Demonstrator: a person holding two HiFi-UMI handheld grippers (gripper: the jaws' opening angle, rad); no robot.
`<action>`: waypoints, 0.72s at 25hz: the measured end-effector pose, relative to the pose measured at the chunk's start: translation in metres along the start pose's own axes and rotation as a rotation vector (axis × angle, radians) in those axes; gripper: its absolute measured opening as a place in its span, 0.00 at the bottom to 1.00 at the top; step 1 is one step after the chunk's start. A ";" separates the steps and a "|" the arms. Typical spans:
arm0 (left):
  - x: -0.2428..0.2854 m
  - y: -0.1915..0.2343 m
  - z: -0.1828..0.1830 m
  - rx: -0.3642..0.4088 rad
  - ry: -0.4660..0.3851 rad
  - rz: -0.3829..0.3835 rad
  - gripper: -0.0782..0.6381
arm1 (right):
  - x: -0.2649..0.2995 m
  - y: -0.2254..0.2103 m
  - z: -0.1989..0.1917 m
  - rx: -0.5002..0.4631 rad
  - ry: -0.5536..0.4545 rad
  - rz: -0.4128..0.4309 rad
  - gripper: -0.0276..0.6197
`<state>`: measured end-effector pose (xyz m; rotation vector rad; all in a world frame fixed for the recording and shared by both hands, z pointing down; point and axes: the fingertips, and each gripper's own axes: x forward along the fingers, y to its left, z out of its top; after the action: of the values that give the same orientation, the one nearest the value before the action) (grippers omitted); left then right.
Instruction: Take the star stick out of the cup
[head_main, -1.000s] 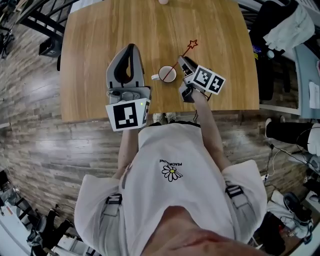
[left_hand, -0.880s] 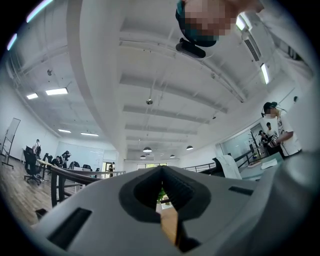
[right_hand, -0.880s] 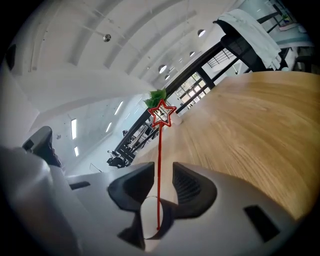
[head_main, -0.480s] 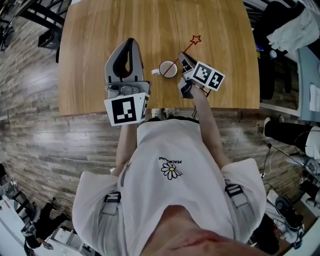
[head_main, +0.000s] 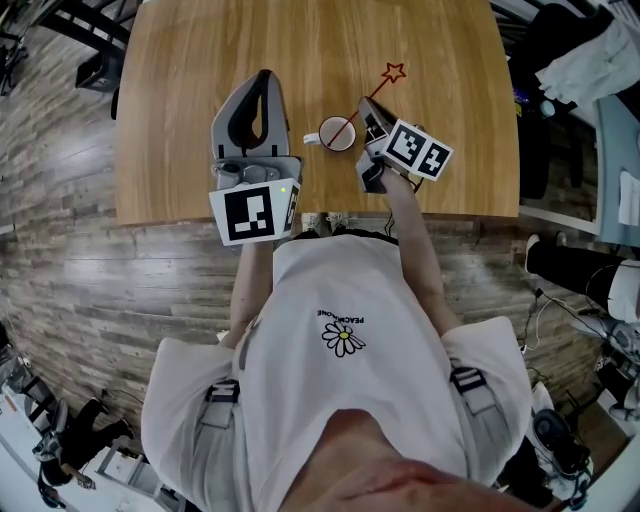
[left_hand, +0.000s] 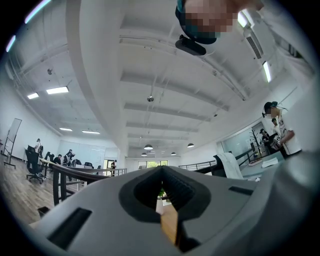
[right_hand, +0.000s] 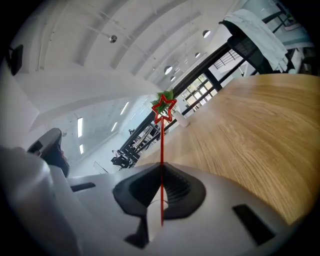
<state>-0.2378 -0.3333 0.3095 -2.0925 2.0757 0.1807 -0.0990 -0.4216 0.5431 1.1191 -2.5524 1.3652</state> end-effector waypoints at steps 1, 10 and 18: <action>0.000 -0.001 0.001 0.001 -0.002 -0.001 0.13 | -0.002 0.005 0.005 -0.020 -0.010 0.005 0.06; 0.001 -0.007 0.014 -0.012 -0.014 0.011 0.13 | -0.056 0.089 0.101 -0.371 -0.262 0.047 0.06; 0.002 -0.024 0.034 0.005 -0.046 -0.006 0.13 | -0.117 0.159 0.139 -0.750 -0.499 0.022 0.06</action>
<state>-0.2126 -0.3281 0.2770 -2.0712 2.0417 0.2204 -0.0699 -0.4008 0.3045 1.3514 -2.9578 0.0361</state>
